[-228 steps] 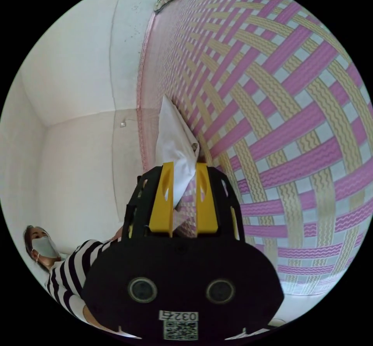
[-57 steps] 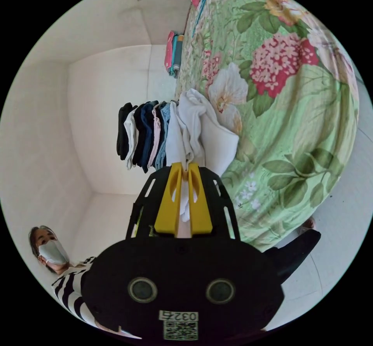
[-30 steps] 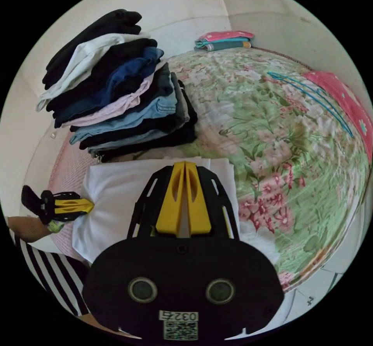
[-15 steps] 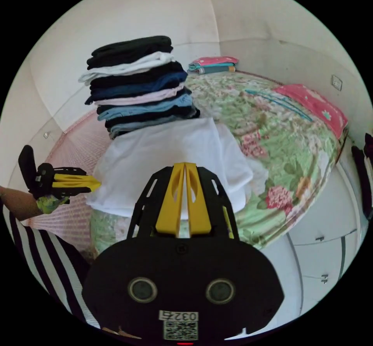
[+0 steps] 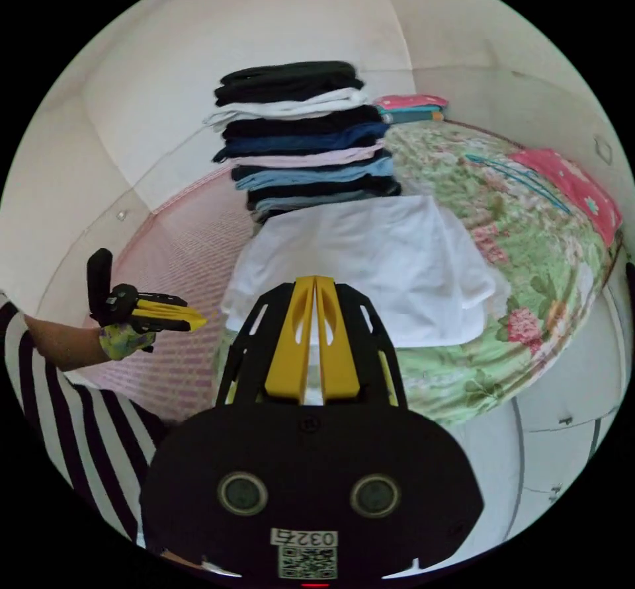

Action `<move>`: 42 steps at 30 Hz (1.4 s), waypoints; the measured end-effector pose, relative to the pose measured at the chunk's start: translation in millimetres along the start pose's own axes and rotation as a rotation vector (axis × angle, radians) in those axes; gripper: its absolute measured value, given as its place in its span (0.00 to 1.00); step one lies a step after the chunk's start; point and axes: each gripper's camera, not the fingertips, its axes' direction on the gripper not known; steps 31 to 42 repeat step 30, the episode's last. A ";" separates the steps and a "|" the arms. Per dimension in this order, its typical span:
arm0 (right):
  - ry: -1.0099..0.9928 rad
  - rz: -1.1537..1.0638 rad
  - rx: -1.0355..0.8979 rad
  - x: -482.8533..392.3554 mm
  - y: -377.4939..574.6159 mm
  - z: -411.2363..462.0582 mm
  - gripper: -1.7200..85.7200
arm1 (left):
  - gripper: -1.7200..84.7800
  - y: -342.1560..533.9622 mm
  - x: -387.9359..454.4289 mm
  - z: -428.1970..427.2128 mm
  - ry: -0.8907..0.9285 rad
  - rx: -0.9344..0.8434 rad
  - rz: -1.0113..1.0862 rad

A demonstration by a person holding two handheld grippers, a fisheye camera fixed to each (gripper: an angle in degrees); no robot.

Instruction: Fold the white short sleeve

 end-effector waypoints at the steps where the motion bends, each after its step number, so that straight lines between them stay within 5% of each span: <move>1: -0.057 -0.039 -0.033 -16.9 1.5 2.8 0.01 | 0.01 30.5 -4.8 -7.7 0.000 -0.017 -0.067; 11: -0.576 -0.498 -0.411 -242.4 13.7 32.1 0.01 | 0.01 318.0 -20.9 -113.0 -0.106 -0.044 -0.746; 20: -0.649 -0.828 -0.645 -474.2 72.7 -21.5 0.01 | 0.01 590.0 2.9 -227.7 -0.223 0.162 -1.134; 29: -0.823 -0.838 -0.869 -781.0 195.2 -95.9 0.01 | 0.01 908.2 49.2 -325.7 -0.289 0.253 -1.525; 42: -0.838 -0.853 -0.891 -802.6 205.0 -102.5 0.01 | 0.01 928.2 52.3 -332.7 -0.290 0.266 -1.558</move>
